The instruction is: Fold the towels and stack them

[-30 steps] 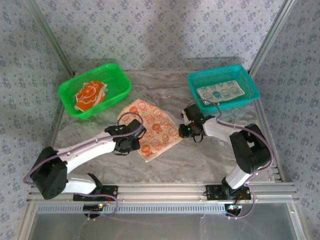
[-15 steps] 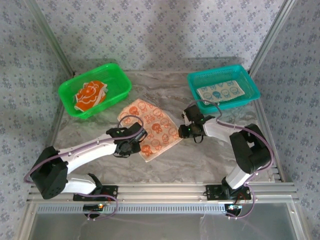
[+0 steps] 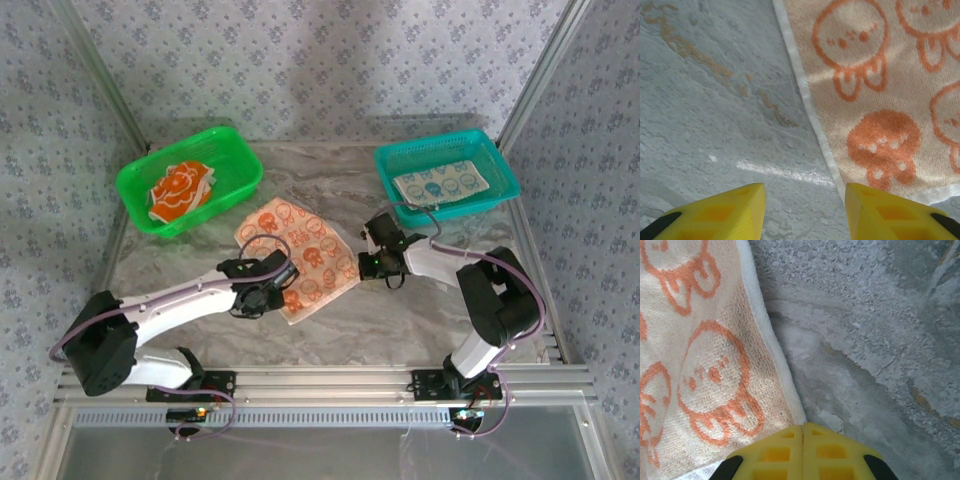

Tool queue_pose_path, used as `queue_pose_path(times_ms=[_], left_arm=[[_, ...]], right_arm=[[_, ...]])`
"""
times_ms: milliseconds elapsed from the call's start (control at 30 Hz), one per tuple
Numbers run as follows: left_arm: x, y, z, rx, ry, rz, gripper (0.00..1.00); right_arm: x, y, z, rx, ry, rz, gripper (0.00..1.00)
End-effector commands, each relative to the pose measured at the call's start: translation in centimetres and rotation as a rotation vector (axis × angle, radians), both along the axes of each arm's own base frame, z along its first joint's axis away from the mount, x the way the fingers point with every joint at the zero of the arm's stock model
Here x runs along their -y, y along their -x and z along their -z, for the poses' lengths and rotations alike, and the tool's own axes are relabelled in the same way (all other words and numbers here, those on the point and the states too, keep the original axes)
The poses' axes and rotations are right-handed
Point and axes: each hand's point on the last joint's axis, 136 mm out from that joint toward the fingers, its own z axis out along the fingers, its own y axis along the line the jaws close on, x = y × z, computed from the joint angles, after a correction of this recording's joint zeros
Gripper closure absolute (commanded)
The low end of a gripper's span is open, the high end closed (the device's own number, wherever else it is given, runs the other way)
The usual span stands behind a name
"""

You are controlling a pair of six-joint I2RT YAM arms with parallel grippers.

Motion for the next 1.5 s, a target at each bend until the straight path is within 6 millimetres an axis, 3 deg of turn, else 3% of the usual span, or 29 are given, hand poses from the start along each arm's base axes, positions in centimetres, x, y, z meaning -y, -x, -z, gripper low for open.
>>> queue_pose_path(times_ms=[0,367,700,1133,1467], left_arm=[[1.1,0.3,0.2,-0.006,0.013,-0.013,0.54],[3.1,1.9,2.6,-0.053,0.010,-0.014,0.62],[2.3,2.9,4.5,-0.086,-0.044,-0.046,0.68],[1.8,4.6,4.9,-0.092,-0.042,-0.042,0.70],[2.1,4.6,4.9,-0.074,-0.005,-0.031,0.69]], right_arm=[[-0.1,1.1,-0.8,-0.018,-0.023,0.002,1.00],[-0.7,3.3,-1.2,-0.024,-0.054,-0.007,1.00],[-0.8,3.9,-1.0,-0.029,-0.057,-0.020,1.00],[-0.7,3.9,-0.7,-0.032,-0.054,-0.009,1.00],[-0.9,3.8,-0.7,-0.034,-0.053,-0.011,1.00]])
